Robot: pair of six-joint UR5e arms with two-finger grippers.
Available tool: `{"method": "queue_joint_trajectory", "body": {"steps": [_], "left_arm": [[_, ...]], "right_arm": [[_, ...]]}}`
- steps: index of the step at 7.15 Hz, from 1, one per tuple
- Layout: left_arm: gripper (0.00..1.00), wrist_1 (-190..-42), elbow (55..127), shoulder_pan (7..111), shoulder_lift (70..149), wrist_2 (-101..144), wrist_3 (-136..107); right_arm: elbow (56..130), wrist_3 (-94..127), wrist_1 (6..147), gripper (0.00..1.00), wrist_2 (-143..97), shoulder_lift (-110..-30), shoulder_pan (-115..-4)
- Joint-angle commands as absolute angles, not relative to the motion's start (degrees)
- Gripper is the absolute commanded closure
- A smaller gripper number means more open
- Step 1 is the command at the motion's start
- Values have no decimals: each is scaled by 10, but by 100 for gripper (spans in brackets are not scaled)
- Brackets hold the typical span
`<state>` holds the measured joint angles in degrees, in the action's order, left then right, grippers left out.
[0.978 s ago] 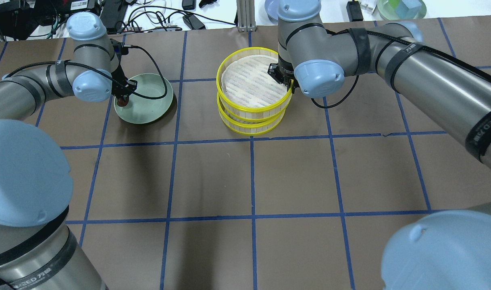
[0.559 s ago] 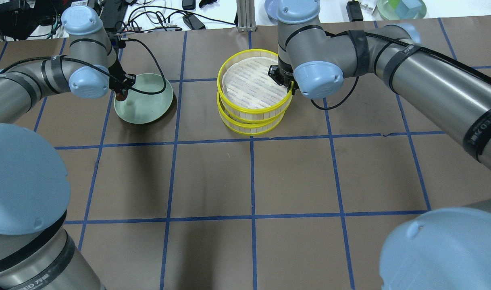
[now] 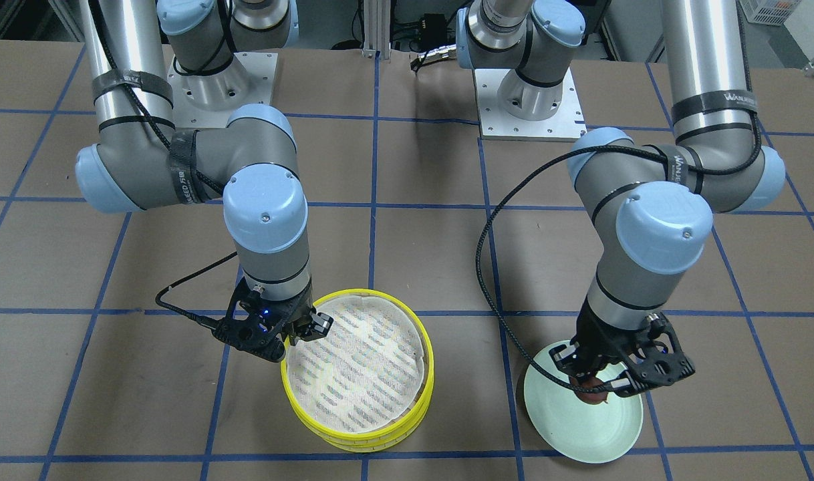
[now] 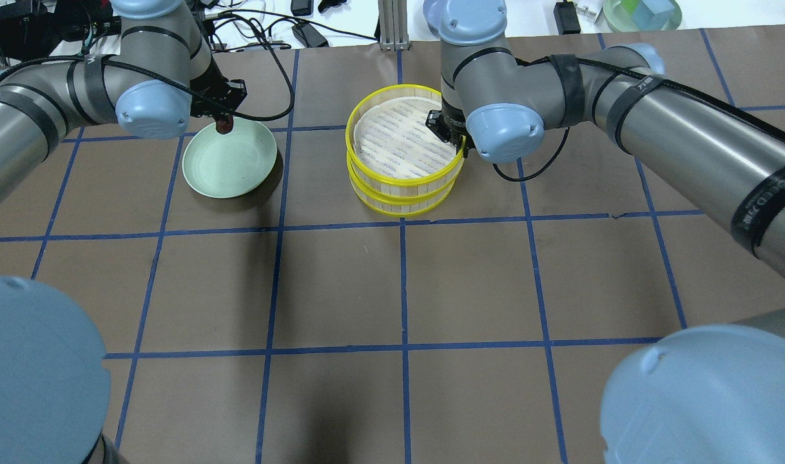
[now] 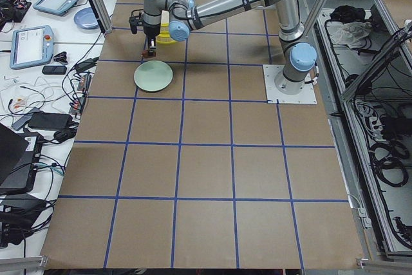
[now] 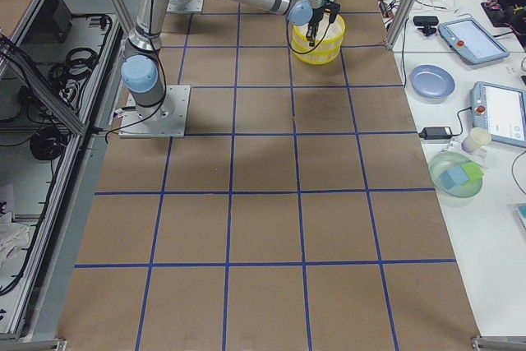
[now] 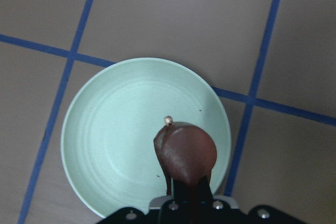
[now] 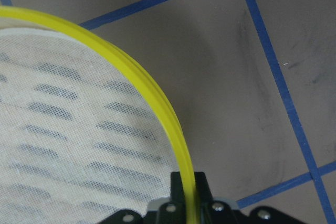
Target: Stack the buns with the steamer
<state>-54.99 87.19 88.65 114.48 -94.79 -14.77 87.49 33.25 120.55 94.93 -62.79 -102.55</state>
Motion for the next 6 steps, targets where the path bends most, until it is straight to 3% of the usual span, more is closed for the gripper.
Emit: {"method": "queue_joint_trajectory", "body": {"steps": [1, 3, 6], "left_arm": [[100, -556, 872, 926, 1122, -891, -253], [100, -547, 872, 957, 1121, -833, -363], [100, -527, 873, 985, 1124, -726, -487]], "right_arm": [[875, 337, 1207, 94, 949, -628, -1026], [875, 337, 1207, 91, 948, -627, -1026], [875, 340, 1207, 78, 948, -626, -1029]]}}
